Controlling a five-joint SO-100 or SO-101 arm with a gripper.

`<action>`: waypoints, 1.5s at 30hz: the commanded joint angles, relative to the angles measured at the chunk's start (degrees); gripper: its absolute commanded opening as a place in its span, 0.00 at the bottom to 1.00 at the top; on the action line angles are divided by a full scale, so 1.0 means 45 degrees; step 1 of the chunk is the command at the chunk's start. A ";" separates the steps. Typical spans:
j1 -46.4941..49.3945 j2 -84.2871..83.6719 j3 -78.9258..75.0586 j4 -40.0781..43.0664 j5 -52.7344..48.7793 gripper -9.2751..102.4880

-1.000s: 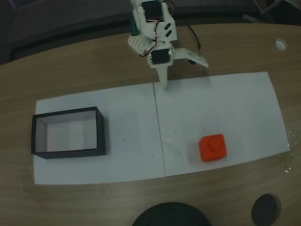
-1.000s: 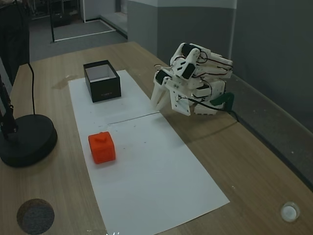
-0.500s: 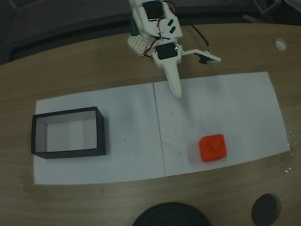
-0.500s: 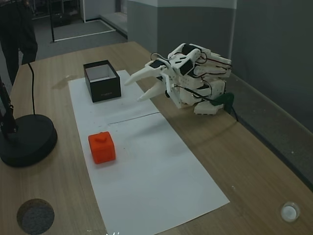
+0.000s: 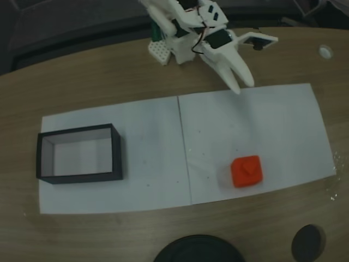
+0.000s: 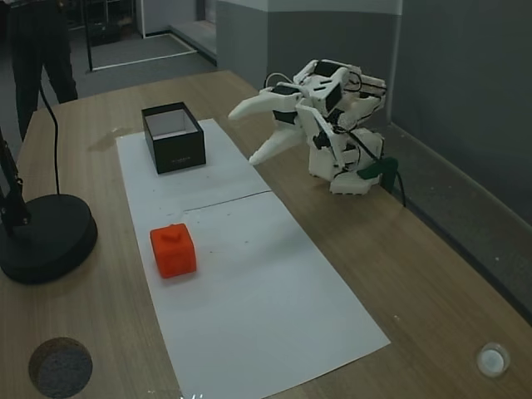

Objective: Grab a orange square and put it in the box.

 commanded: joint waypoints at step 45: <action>0.0703 -2.1289 -1.6641 0.4375 0.2246 0.50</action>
